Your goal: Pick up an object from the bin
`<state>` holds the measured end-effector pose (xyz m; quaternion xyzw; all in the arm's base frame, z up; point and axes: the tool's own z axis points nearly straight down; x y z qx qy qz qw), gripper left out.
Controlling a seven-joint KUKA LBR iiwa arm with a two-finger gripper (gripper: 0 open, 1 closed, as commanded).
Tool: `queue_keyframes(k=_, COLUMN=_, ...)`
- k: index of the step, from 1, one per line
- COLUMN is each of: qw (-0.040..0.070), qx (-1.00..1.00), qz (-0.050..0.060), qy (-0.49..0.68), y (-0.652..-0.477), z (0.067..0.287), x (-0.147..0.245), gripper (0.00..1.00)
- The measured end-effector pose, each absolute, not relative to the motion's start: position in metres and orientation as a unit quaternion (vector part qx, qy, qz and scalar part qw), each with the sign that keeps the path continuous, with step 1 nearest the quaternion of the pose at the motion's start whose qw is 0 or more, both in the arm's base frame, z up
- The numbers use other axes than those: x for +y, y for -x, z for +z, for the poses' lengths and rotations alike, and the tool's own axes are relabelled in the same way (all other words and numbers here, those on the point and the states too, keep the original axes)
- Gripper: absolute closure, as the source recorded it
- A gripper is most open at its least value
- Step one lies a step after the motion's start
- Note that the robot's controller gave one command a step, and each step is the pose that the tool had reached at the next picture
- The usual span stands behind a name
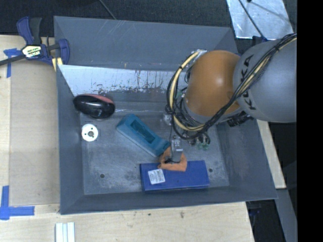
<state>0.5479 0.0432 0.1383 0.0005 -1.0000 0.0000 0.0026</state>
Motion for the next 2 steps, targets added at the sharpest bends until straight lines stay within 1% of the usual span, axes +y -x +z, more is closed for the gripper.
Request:
queue_keyframes(k=1, qw=-0.001, qx=-1.000, qz=0.000, qy=0.000, y=-0.550, z=0.143, x=0.043, gripper=0.00)
queue_keyframes(k=2, qw=-0.004, qx=-1.000, qz=0.000, qy=-0.030, y=-0.542, z=0.105, x=0.035, gripper=0.00)
